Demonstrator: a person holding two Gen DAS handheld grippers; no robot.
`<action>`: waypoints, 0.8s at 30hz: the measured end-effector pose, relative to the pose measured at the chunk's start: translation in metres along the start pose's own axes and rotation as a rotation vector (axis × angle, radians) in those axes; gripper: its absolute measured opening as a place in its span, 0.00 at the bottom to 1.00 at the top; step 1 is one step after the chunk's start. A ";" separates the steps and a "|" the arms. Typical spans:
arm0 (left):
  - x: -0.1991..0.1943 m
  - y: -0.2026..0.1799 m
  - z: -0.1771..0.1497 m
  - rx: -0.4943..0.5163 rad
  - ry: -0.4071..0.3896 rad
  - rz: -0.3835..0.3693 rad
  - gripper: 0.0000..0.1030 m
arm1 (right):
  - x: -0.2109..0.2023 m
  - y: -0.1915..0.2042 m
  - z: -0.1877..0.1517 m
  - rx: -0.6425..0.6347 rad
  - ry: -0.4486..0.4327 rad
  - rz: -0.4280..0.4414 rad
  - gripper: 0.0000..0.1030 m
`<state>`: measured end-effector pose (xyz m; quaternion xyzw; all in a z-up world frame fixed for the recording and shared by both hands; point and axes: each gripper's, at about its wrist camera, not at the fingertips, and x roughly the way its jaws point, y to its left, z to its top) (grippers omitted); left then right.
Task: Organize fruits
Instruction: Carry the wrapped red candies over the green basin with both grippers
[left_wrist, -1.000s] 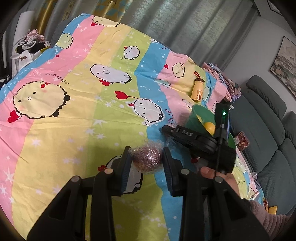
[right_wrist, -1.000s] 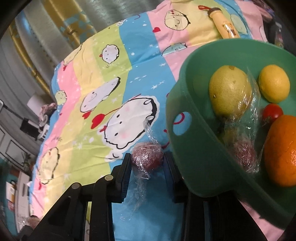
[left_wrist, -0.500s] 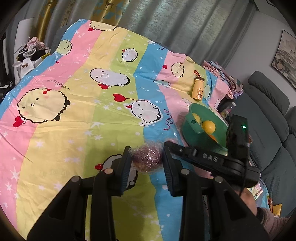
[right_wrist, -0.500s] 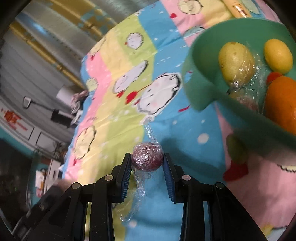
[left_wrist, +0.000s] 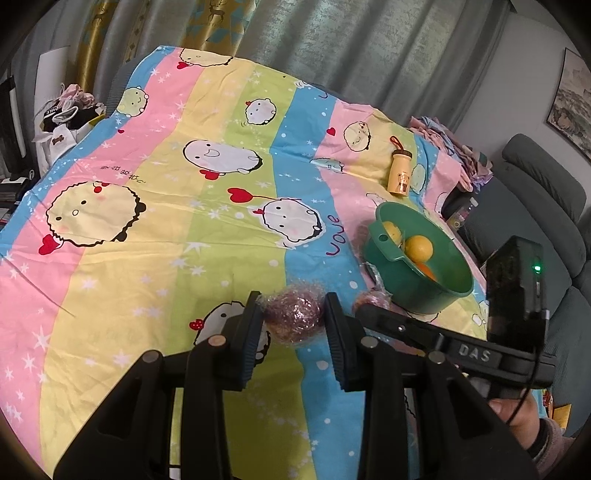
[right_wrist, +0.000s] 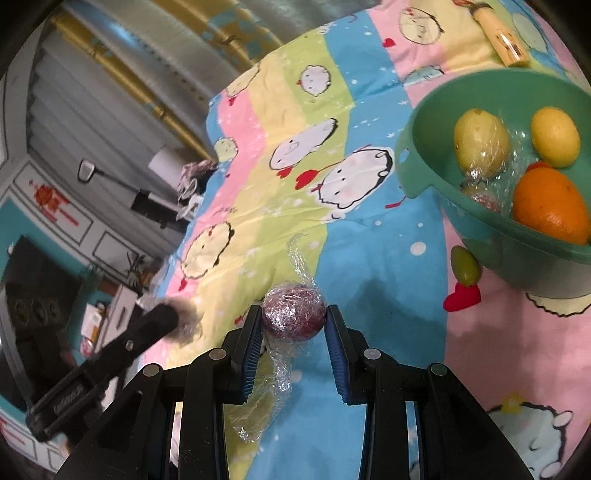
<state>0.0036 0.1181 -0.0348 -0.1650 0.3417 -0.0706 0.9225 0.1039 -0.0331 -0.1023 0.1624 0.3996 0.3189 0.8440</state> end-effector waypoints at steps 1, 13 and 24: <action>0.000 0.000 0.000 0.002 -0.001 0.001 0.32 | -0.002 0.002 0.000 -0.013 0.002 -0.001 0.34; -0.008 -0.022 0.002 0.064 -0.019 0.021 0.32 | -0.043 0.033 0.008 -0.165 -0.082 -0.017 0.34; -0.007 -0.046 0.008 0.119 -0.019 0.022 0.32 | -0.075 0.027 0.013 -0.187 -0.149 -0.042 0.34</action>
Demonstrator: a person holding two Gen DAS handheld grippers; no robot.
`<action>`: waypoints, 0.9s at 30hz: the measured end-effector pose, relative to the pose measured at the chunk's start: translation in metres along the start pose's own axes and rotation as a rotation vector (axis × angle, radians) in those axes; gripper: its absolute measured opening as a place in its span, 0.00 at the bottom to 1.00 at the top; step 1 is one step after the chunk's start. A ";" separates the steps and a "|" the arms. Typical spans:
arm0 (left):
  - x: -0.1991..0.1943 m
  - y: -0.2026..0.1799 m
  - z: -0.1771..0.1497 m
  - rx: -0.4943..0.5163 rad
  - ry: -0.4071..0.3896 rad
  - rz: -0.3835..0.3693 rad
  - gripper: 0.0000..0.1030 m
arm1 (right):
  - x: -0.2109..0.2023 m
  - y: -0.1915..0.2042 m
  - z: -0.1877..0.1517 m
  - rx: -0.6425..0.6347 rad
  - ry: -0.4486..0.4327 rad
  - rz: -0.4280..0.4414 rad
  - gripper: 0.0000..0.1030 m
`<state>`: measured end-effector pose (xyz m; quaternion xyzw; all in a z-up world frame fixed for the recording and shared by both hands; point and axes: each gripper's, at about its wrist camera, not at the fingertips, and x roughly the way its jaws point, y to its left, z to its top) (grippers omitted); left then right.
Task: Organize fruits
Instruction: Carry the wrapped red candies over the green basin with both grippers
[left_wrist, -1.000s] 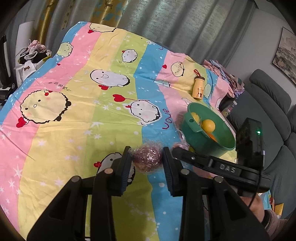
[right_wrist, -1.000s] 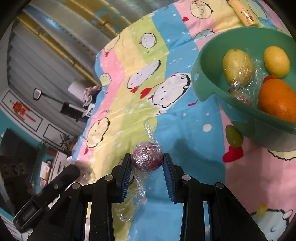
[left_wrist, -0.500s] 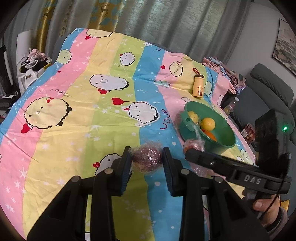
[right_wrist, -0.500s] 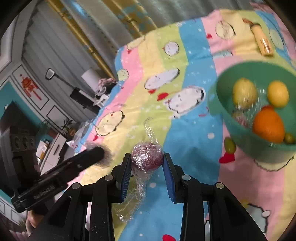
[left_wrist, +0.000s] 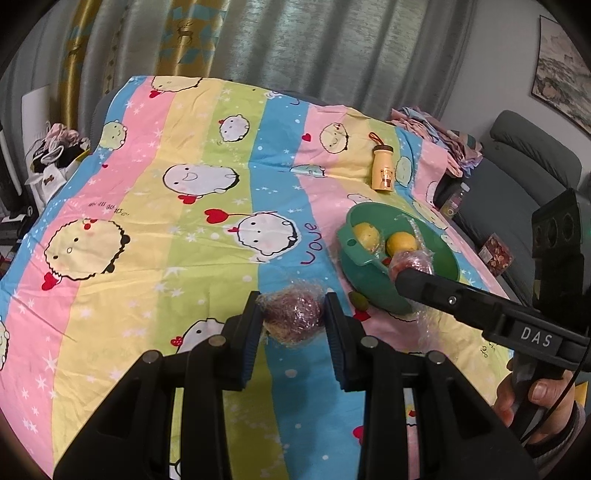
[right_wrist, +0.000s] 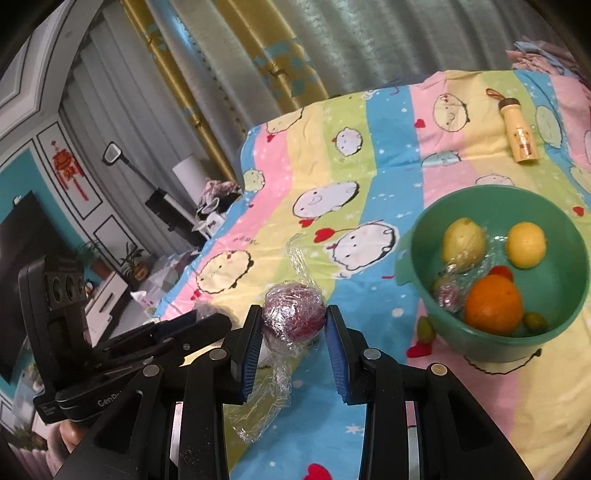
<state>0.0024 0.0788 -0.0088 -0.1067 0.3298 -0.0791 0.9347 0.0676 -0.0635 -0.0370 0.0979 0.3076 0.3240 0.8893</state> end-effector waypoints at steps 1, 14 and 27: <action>0.001 -0.003 0.001 0.006 0.002 -0.002 0.32 | -0.003 -0.003 0.000 0.003 -0.006 -0.004 0.34; 0.024 -0.040 0.014 0.081 0.033 -0.033 0.32 | -0.029 -0.046 0.004 0.065 -0.069 -0.047 0.34; 0.058 -0.079 0.034 0.158 0.053 -0.071 0.32 | -0.043 -0.086 0.008 0.106 -0.122 -0.099 0.34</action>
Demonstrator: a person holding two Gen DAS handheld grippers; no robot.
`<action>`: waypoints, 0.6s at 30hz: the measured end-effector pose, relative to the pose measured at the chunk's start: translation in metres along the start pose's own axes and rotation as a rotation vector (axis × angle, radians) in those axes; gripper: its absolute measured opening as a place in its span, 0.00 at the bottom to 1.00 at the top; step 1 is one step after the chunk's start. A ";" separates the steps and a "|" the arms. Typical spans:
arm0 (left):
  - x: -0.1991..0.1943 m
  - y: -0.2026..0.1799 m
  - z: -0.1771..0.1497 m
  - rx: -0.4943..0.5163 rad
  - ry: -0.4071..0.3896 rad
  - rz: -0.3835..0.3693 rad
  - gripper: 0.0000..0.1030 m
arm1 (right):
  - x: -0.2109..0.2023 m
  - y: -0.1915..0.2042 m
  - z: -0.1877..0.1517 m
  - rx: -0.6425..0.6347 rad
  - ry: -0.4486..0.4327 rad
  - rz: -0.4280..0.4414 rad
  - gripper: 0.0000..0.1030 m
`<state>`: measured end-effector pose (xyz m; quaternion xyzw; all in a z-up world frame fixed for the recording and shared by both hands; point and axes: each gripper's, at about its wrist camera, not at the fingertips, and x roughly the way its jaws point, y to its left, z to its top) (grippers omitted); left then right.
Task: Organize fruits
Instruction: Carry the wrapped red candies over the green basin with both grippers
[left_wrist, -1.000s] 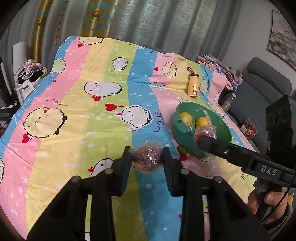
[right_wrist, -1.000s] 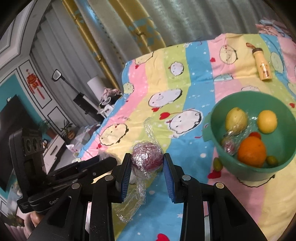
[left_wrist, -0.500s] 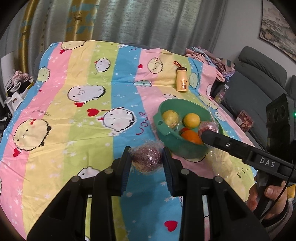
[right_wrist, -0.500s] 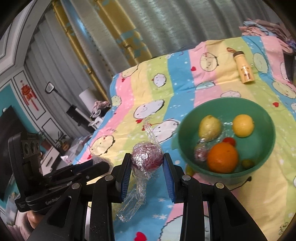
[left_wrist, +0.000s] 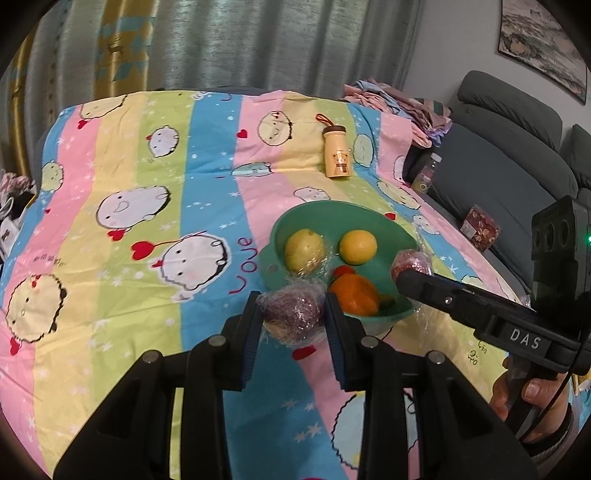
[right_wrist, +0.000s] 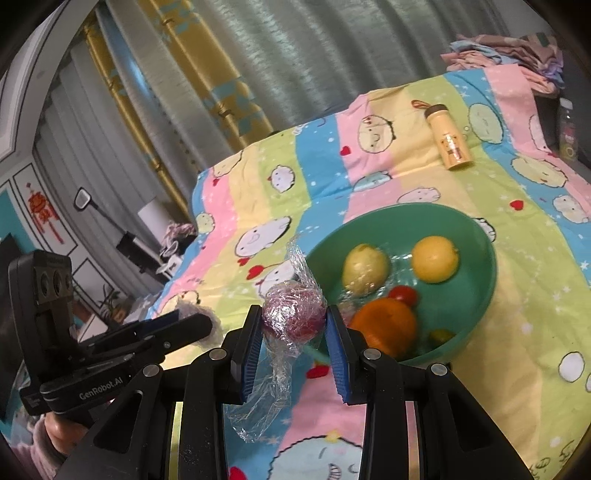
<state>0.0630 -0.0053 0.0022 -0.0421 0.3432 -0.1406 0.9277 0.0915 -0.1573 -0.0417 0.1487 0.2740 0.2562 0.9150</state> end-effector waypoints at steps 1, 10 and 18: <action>0.004 -0.003 0.003 0.007 0.003 -0.003 0.32 | 0.000 -0.002 0.001 -0.001 -0.003 -0.004 0.34; 0.035 -0.022 0.018 0.055 0.040 -0.035 0.32 | 0.001 -0.023 0.007 -0.003 -0.014 -0.056 0.34; 0.061 -0.030 0.032 0.066 0.068 -0.047 0.32 | 0.002 -0.046 0.017 -0.009 -0.018 -0.116 0.34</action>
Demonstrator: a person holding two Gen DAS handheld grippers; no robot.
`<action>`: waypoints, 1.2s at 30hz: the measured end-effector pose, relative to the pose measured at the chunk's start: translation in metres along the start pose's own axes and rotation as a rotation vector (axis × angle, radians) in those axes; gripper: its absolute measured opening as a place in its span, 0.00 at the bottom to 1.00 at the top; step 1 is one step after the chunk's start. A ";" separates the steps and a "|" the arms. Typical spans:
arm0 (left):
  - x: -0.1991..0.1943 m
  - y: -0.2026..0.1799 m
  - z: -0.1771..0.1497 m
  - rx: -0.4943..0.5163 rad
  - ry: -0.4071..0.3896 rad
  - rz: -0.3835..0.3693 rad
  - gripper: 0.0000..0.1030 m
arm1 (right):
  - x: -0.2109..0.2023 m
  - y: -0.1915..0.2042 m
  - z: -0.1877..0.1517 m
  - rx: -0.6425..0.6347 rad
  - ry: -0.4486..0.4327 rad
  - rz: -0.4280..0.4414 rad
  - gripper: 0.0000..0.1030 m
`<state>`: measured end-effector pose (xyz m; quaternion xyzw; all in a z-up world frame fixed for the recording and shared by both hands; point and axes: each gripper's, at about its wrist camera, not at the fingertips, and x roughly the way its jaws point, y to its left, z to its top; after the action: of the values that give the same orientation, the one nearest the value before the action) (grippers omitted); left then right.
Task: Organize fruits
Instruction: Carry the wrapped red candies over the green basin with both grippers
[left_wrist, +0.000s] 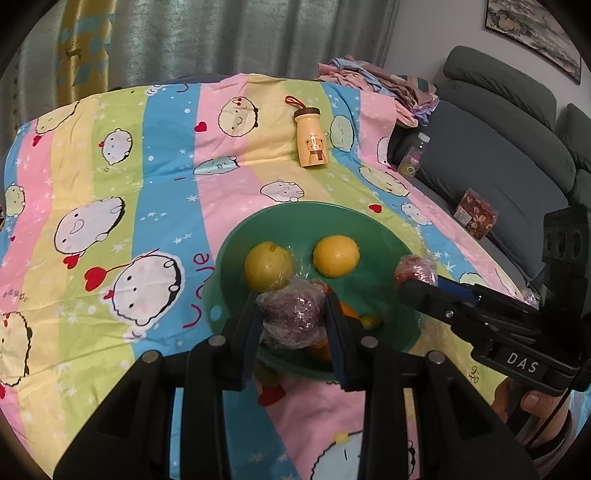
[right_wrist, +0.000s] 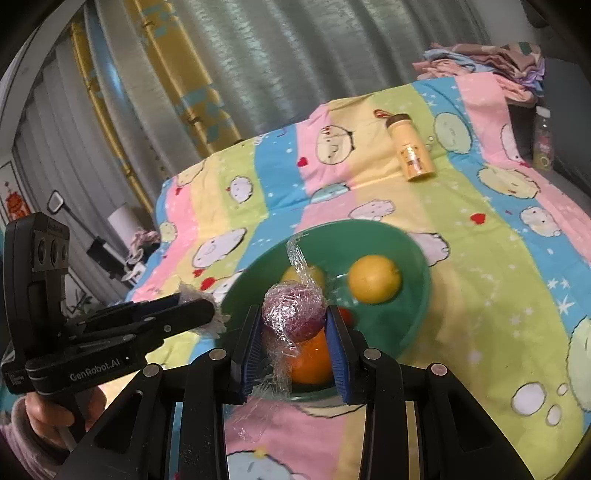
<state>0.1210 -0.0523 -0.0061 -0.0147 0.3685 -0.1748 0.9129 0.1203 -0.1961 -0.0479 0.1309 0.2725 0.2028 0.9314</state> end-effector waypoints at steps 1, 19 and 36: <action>0.003 -0.001 0.002 0.007 0.003 -0.001 0.32 | 0.001 -0.003 0.002 0.000 0.000 -0.006 0.34; 0.058 -0.011 0.012 0.089 0.111 0.058 0.32 | 0.032 -0.008 0.014 -0.103 0.074 -0.083 0.34; 0.070 -0.008 0.010 0.103 0.146 0.093 0.33 | 0.038 -0.009 0.011 -0.112 0.093 -0.113 0.34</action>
<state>0.1720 -0.0842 -0.0443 0.0622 0.4250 -0.1513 0.8903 0.1580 -0.1883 -0.0592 0.0536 0.3105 0.1709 0.9335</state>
